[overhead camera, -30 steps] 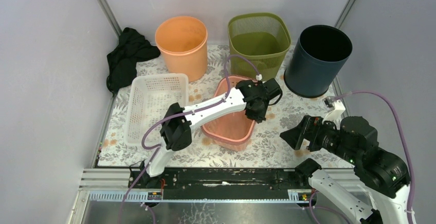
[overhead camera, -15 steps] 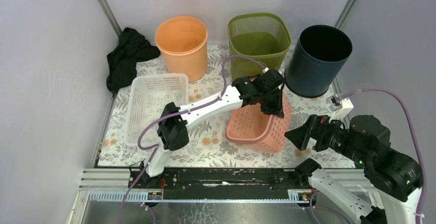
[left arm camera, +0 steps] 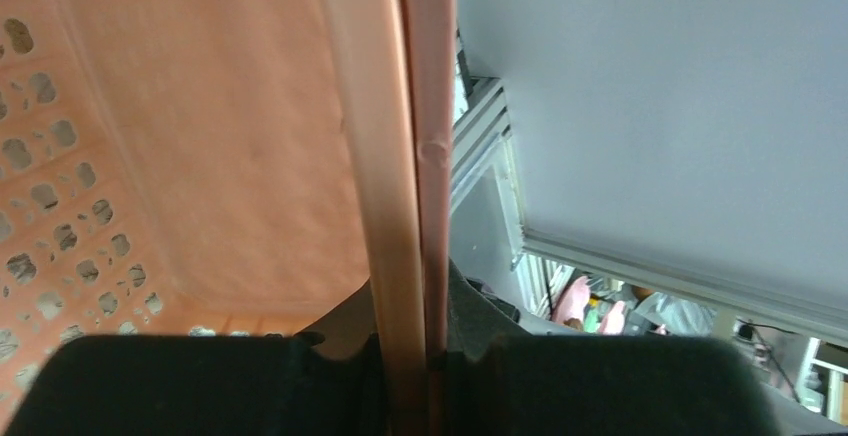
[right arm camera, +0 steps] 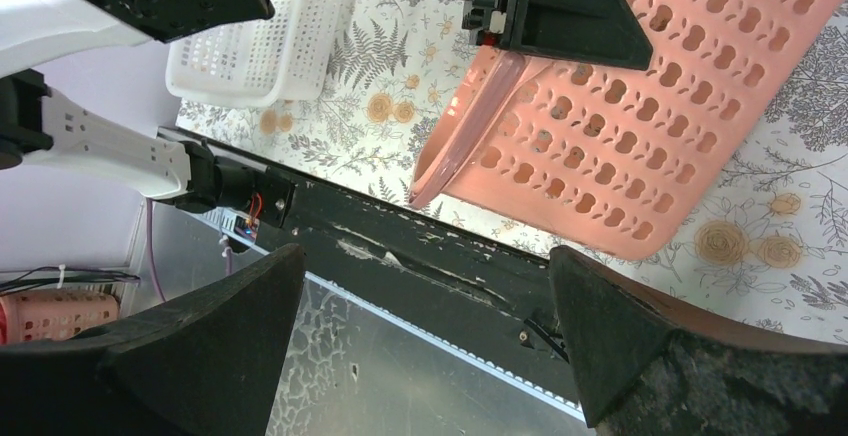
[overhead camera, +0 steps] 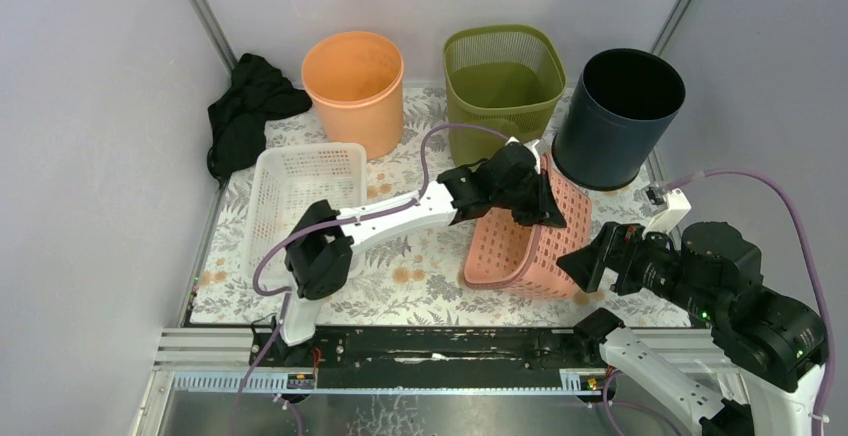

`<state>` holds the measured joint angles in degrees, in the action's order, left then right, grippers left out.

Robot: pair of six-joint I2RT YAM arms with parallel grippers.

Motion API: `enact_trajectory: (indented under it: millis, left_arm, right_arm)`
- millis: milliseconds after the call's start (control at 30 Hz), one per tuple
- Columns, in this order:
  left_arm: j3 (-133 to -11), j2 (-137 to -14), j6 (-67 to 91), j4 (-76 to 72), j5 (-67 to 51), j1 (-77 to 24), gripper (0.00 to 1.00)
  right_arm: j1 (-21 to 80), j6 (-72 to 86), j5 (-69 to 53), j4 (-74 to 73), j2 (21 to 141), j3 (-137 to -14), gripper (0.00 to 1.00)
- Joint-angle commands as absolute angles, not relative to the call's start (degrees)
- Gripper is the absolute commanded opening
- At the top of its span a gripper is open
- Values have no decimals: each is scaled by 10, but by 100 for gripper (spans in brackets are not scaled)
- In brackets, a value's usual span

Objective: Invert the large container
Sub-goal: Turn the container upside down at the center of the board.

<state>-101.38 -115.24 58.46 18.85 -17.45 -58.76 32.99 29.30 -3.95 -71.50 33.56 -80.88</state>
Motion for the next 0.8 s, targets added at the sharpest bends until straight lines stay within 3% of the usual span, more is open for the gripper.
enact_trajectory:
  millis: [0, 500, 767]
  left_arm:
    - [-940, -1113, 619, -15, -174, -586, 0]
    - [-778, -1146, 760, -427, -172, -574, 0]
    - [-795, -1184, 805, -536, -158, -575, 0]
  right_arm:
    - [331, 284, -29, -713, 353, -827, 99]
    - [332, 287, -34, -711, 355, -820, 99]
    - [331, 287, -39, -718, 355, -831, 99]
